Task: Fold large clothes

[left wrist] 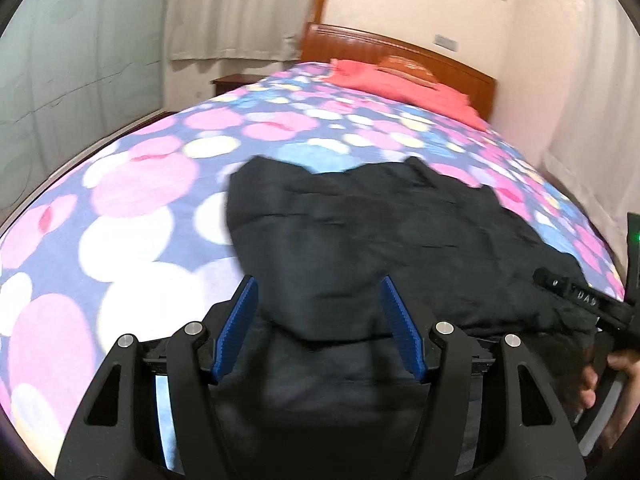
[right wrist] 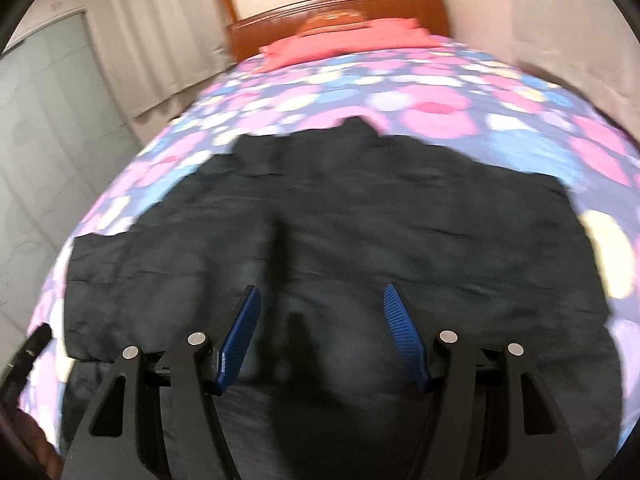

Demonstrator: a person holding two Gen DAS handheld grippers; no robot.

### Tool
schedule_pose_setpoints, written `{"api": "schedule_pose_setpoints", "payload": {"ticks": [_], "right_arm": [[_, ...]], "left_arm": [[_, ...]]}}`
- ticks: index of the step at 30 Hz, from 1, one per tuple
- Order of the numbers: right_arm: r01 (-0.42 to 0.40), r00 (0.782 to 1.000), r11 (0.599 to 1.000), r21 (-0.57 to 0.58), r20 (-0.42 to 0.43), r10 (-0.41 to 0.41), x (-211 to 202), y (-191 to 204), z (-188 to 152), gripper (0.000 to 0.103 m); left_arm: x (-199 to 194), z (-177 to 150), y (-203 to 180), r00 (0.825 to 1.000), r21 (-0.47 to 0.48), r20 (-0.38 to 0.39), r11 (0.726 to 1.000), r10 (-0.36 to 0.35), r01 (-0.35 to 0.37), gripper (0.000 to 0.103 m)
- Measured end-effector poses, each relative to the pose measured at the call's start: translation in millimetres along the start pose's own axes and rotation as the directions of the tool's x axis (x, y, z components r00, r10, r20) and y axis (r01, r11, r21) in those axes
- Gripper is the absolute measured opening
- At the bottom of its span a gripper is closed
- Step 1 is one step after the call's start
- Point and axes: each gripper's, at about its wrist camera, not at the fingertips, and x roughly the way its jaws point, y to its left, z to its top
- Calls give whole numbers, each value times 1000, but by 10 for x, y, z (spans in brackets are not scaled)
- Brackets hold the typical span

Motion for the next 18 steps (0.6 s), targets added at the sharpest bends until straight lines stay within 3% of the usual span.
{"api": "schedule_pose_setpoints", "payload": {"ticks": [3, 5, 8, 13, 15, 18], "right_arm": [[-37, 999, 999, -30, -39, 36, 264, 261, 40, 63], [-41, 996, 998, -57, -87, 36, 436, 381, 16, 33], [-31, 998, 995, -91, -51, 26, 457, 491, 34, 16], [53, 997, 995, -84, 68, -48, 190, 312, 193, 12], [139, 984, 987, -80, 125, -128, 74, 131, 256, 12], [220, 968, 974, -47, 134, -212, 52, -233, 340, 11]], "left_arm": [[16, -6, 211, 1000, -39, -6, 999, 16, -17, 63], [37, -13, 272, 1000, -43, -11, 999, 18, -18, 63], [55, -27, 309, 1000, -43, -14, 999, 14, -15, 64], [69, -5, 310, 1000, -45, -10, 999, 1, -2, 66], [67, 3, 290, 1000, -41, -6, 999, -6, 5, 70], [88, 19, 216, 1000, -28, -12, 999, -19, 18, 70]]}}
